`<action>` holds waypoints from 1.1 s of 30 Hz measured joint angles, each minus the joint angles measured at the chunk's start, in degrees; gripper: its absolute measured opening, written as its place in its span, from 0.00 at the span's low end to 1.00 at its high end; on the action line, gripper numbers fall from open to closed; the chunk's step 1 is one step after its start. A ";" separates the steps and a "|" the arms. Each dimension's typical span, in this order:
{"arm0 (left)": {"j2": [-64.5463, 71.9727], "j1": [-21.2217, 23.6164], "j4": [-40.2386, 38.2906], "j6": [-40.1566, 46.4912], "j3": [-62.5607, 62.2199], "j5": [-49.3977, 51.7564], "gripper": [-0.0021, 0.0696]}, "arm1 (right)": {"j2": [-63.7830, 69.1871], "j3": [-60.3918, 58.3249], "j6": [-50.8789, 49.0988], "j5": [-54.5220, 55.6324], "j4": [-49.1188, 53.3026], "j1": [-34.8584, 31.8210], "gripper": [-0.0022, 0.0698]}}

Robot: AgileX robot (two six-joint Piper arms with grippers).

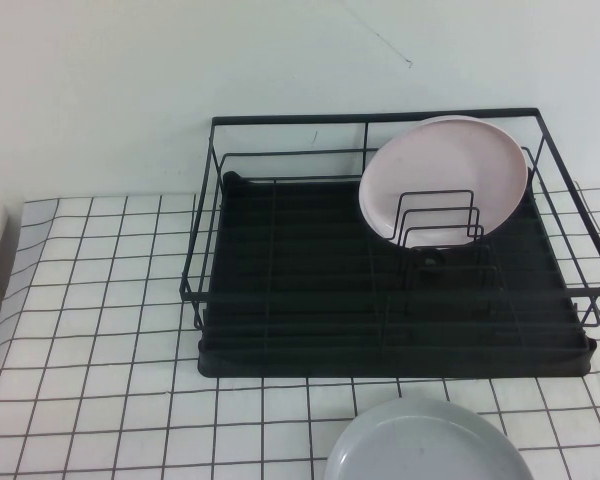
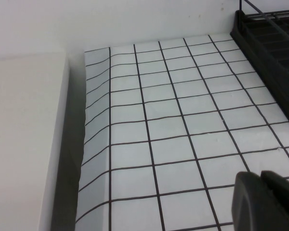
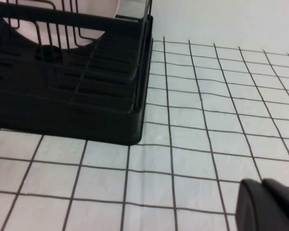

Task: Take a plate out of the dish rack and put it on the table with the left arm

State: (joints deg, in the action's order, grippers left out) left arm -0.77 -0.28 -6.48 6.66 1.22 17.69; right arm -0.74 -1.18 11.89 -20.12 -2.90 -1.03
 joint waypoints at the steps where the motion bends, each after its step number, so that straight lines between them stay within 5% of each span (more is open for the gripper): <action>1: 0.00 0.00 0.00 0.00 0.00 0.00 0.03 | 0.00 0.00 0.00 0.00 0.00 0.00 0.03; 33: 0.00 0.00 0.22 -0.68 -0.10 0.56 0.03 | 0.00 0.00 0.00 0.00 0.00 0.00 0.03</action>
State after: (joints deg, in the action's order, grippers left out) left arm -0.77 -0.28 -6.26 5.98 1.12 18.25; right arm -0.74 -1.18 11.89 -20.12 -2.90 -1.03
